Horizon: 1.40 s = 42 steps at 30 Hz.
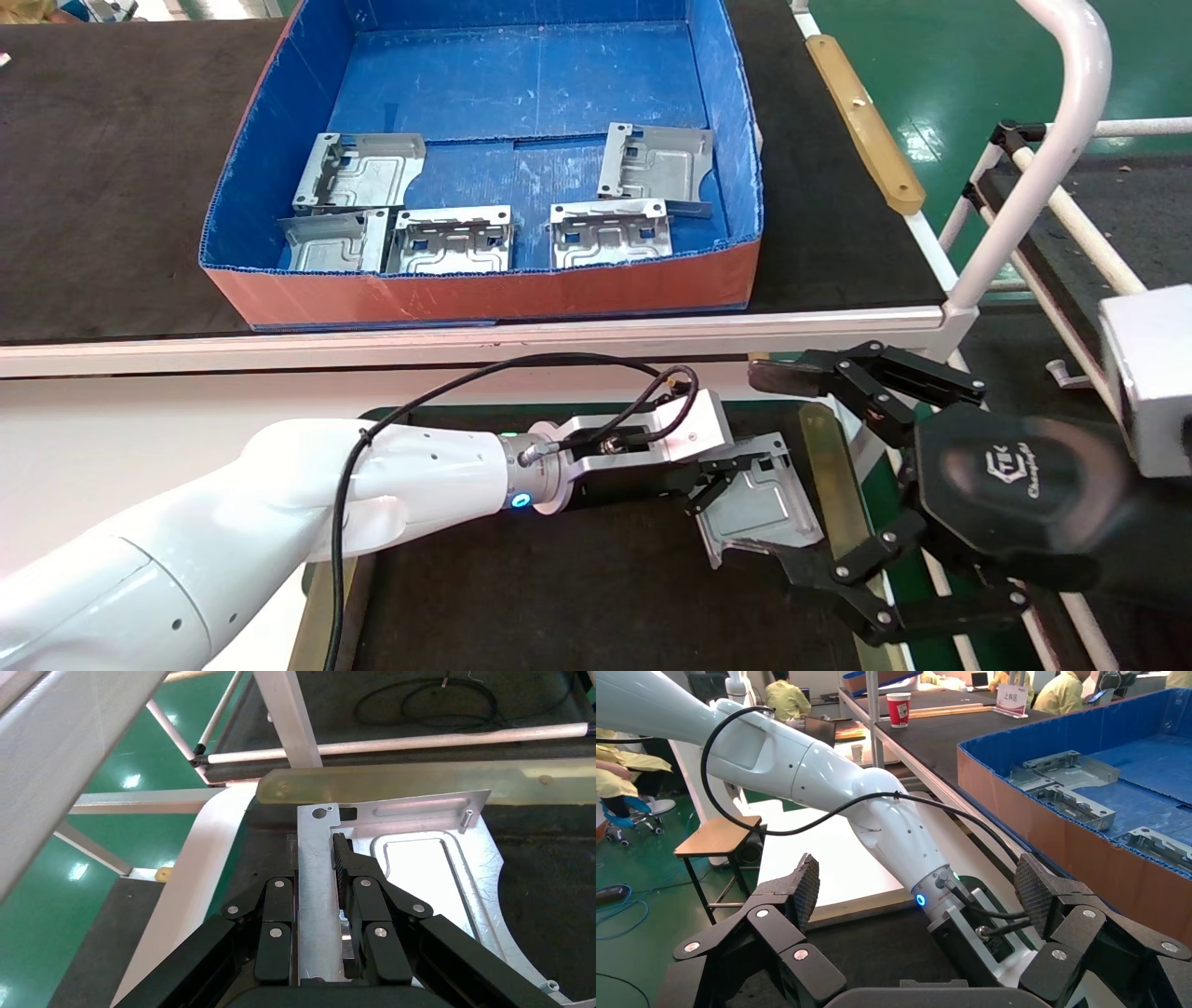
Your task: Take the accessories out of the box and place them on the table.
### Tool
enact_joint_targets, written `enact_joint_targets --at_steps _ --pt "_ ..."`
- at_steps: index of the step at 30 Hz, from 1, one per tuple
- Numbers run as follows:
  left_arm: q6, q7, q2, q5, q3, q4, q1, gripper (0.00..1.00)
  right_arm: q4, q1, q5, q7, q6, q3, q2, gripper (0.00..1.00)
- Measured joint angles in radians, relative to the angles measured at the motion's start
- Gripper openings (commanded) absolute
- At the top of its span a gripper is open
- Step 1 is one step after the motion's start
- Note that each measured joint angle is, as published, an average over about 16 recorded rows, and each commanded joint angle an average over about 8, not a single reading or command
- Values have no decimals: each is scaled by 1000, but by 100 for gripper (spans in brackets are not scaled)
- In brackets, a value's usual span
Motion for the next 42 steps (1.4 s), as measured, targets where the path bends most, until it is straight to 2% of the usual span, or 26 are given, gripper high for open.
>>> enact_joint_targets --at_steps 14,15,16,22,23,24,42 --pt "116 108 -1 -83 27 71 -9 0 0 0 0 0 0 0 0 100" --pt "122 114 -1 -87 30 73 -10 3 0 0 0 0 0 0 0 100" --pt "126 119 0 -91 33 75 -10 11 0 0 0 0 0 0 0 100" --pt "142 140 0 -104 45 84 -10 86 0 0 0 0 0 0 0 100" --pt "143 142 0 -105 47 84 -10 96 0 0 0 0 0 0 0 100" --pt "143 143 0 -107 48 85 -10 100 0 0 0 0 0 0 0 100" --pt "147 137 -6 -104 38 77 -6 100 0 0 0 0 0 0 0 100"
